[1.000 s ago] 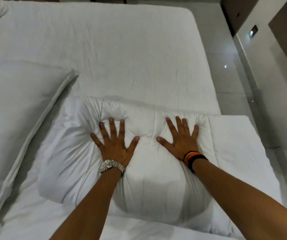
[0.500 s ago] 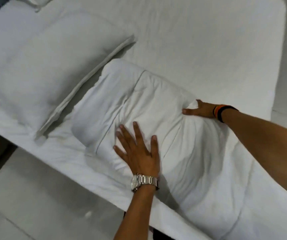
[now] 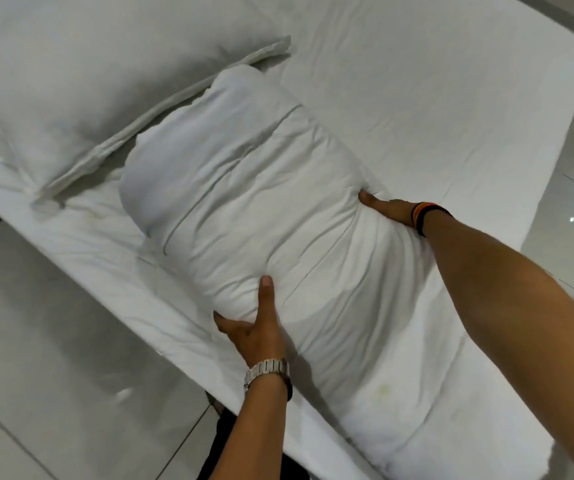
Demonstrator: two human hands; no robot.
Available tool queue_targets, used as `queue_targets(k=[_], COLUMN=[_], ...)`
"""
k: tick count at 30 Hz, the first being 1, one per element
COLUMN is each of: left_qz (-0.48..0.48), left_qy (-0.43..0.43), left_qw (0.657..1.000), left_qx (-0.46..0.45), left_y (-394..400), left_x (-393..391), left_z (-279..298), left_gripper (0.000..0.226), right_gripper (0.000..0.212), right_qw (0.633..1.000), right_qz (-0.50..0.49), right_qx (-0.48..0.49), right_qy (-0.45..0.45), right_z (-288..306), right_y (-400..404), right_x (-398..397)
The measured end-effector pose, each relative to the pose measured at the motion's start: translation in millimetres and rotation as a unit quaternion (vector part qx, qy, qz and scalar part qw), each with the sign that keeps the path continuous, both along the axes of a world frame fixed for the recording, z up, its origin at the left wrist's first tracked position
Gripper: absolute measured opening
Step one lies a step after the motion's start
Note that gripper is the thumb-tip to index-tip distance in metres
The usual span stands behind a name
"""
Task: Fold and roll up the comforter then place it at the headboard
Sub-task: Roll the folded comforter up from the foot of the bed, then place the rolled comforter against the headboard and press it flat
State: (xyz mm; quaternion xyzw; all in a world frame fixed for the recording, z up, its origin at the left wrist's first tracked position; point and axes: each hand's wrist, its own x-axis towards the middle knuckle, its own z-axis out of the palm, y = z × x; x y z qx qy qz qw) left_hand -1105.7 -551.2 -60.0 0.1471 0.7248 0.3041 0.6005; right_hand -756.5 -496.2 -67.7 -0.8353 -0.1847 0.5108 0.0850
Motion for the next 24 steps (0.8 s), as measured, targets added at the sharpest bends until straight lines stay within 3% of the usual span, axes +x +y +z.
queue_targets(k=[5,10,15,24], left_qz=[0.087,0.040,0.021,0.011], left_qy=[-0.087,-0.161,-0.161,-0.194], left_qw=[0.986,0.976,0.980,0.978], left_qx=[-0.109,-0.139,-0.114,-0.074], left_y=[2.6,-6.1,-9.4,20.4], left_x=[-6.8,-19.3,-16.7,-27.8], left_z=[12.4,-7.2,-6.5,63.2], left_gripper=[0.186,0.163,0.162,0.132], right_gripper=[0.152,0.151,0.137,0.125], right_qw=[1.000,0.999,0.995,0.978], right_qz=[0.008,-0.018,-0.051,-0.109], right_qx=[0.007,0.022,0.055,0.176], right_qy=[0.024,0.044,0.060,0.012], right_z=[7.6,-1.2,-1.0,74.5], right_y=[-4.5,-8.8,-15.4,-23.1], right_x=[-4.2,-1.8,-2.6,-31.6])
